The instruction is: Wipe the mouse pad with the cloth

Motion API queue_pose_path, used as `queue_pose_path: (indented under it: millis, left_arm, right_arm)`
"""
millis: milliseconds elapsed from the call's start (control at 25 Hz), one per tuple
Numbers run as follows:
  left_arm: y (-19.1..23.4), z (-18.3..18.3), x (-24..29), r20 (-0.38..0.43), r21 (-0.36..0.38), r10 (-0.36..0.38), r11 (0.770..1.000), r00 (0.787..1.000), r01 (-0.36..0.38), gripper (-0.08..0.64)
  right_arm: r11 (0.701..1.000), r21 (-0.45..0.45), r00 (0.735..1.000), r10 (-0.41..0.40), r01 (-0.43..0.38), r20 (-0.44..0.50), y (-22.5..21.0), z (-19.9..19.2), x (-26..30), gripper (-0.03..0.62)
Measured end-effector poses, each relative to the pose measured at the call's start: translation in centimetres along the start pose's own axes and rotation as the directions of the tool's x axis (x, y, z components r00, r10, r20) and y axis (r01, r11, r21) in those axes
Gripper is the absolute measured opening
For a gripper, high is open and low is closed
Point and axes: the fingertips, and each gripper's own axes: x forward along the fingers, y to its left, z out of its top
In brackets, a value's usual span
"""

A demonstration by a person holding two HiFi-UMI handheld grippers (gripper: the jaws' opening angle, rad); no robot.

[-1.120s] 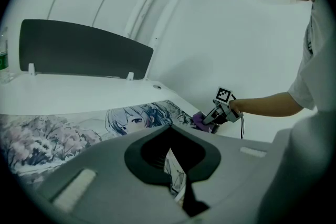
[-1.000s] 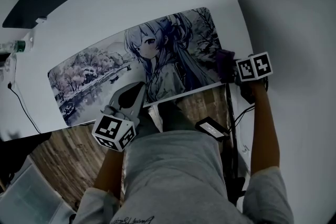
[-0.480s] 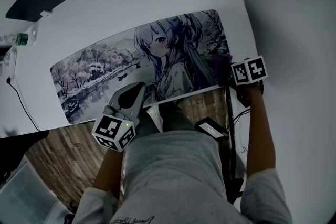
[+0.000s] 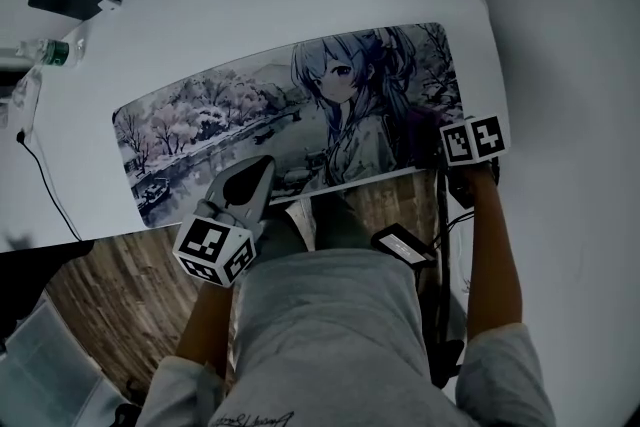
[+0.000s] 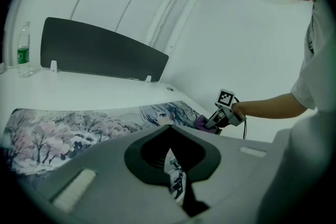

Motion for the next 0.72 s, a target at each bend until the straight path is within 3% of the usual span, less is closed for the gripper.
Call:
queue_pose_path:
  millis: [720]
  left_arm:
    - [5.8,-0.1,-7.4,0.021,-0.023,0.046,0.999,0.999,-0.045,0.015]
  right_arm:
    - [0.995,-0.047,0.996,0.087,-0.088,-0.029,12.5,0.7,4.1,0.100]
